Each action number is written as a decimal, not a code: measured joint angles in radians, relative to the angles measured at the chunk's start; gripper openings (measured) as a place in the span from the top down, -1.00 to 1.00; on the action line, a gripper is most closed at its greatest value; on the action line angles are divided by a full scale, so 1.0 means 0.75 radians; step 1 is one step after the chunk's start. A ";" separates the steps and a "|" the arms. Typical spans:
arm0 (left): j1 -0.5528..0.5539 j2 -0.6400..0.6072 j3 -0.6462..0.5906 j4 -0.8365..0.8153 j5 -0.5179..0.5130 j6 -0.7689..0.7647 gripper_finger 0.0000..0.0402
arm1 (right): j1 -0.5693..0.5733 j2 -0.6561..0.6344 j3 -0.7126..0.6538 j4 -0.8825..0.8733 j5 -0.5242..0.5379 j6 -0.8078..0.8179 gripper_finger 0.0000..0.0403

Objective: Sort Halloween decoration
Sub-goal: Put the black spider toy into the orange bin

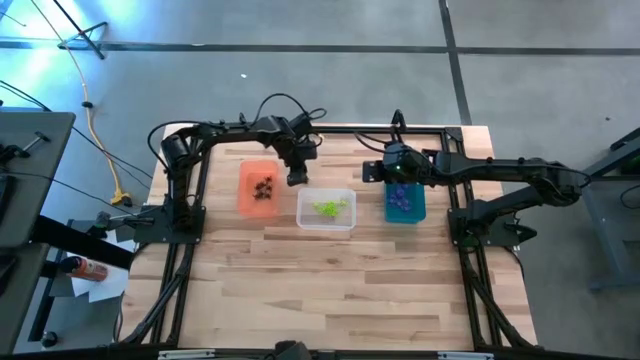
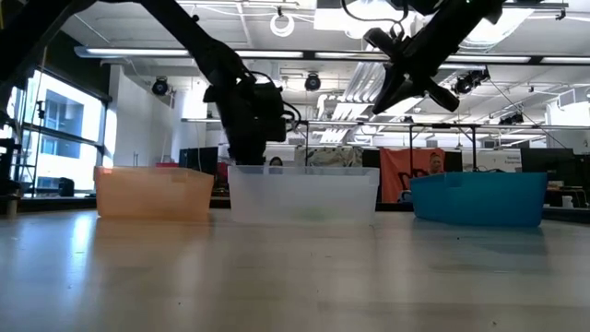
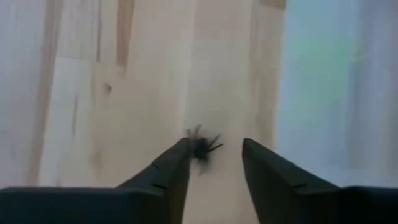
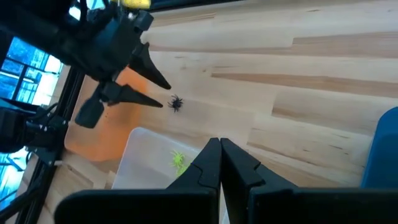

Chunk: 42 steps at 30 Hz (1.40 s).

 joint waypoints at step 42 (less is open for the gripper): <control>-0.058 0.068 -0.090 0.167 -0.223 0.428 0.94 | -0.058 0.000 0.001 0.010 0.011 -0.095 1.00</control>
